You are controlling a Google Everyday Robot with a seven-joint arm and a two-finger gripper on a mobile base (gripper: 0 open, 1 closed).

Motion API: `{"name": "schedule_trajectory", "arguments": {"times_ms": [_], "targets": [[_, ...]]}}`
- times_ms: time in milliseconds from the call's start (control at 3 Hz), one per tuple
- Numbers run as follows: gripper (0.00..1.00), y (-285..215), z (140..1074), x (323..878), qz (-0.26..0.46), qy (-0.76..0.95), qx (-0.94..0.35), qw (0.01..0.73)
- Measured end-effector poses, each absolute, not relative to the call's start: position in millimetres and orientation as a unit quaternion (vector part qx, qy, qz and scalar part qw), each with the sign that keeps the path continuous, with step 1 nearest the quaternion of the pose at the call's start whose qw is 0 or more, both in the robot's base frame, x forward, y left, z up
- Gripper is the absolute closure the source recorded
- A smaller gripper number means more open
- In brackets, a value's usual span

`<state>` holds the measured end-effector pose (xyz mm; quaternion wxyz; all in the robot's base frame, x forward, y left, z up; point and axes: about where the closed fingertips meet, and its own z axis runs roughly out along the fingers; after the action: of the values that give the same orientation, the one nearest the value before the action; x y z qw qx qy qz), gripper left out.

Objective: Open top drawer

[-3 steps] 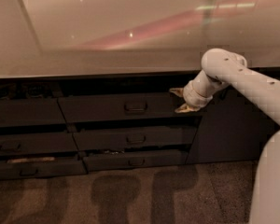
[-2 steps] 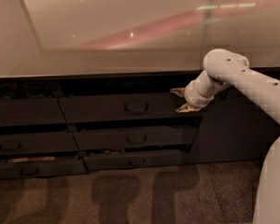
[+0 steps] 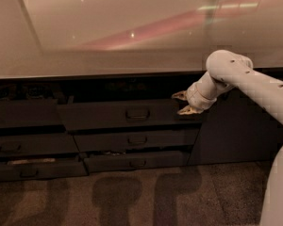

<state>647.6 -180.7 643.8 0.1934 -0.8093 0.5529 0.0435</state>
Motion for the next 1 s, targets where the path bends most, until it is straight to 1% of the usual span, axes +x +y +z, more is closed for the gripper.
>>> {"name": "schedule_trajectory", "arguments": {"times_ms": [1000], "targets": [[1.0, -177.9, 657.0, 639.3, 0.046, 0.551, -0.811, 0.191]]}}
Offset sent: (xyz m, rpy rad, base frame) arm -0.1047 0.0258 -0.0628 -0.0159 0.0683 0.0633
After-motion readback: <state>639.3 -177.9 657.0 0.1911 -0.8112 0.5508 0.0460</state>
